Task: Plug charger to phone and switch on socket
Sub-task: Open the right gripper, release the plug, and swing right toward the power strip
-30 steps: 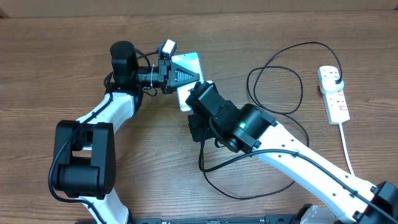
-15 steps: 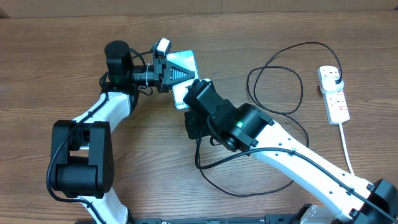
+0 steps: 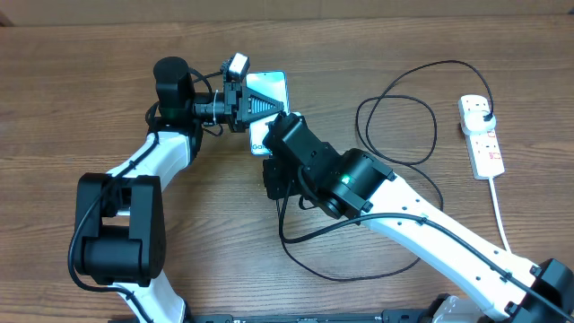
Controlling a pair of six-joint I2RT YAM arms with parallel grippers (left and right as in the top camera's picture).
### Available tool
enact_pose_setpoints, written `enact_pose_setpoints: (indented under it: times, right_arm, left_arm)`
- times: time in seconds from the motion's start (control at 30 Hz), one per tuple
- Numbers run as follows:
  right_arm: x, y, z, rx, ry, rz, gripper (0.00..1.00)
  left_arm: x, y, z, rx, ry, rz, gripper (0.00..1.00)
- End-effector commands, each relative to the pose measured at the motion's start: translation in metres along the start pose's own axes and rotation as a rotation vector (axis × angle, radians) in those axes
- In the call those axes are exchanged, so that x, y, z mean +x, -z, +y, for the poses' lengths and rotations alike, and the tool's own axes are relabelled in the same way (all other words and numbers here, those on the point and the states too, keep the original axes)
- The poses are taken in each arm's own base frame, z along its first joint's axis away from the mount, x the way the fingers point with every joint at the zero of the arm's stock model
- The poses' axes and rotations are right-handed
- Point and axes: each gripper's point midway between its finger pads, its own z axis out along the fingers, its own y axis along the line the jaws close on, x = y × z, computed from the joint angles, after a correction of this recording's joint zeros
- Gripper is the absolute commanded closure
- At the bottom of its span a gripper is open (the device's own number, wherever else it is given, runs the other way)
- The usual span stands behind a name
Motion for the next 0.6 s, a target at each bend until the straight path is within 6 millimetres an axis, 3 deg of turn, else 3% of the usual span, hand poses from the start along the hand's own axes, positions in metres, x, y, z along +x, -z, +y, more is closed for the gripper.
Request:
enact_pose_setpoints:
  times: [0.0, 0.17, 0.27, 0.33, 0.47, 0.57]
  right_arm:
    - [-0.039, 0.020, 0.022, -0.055, 0.006, -0.130, 0.76]
    - [-0.031, 0.027, 0.011, -0.012, 0.017, -0.088, 0.60]
    - [-0.043, 0.054, -0.003, 0.026, -0.012, -0.112, 0.24]
    - [-0.056, 0.084, -0.019, 0.048, -0.055, -0.140, 0.11]
    - [-0.074, 0.148, -0.064, 0.105, -0.168, -0.218, 0.06]
    - [-0.073, 0.190, -0.099, 0.151, -0.256, -0.281, 0.06]
  left_arm:
    - [0.031, -0.026, -0.011, 0.039, -0.022, 0.157, 0.96]
    - [0.021, -0.029, -0.008, 0.020, -0.037, 0.101, 0.96]
    - [0.010, -0.034, -0.004, -0.006, -0.042, 0.029, 0.96]
    - [0.001, -0.038, -0.001, -0.027, -0.053, -0.025, 0.96]
    - [-0.010, -0.049, 0.006, -0.065, -0.042, -0.103, 0.96]
    - [-0.013, -0.059, 0.014, -0.099, -0.034, -0.143, 0.96]
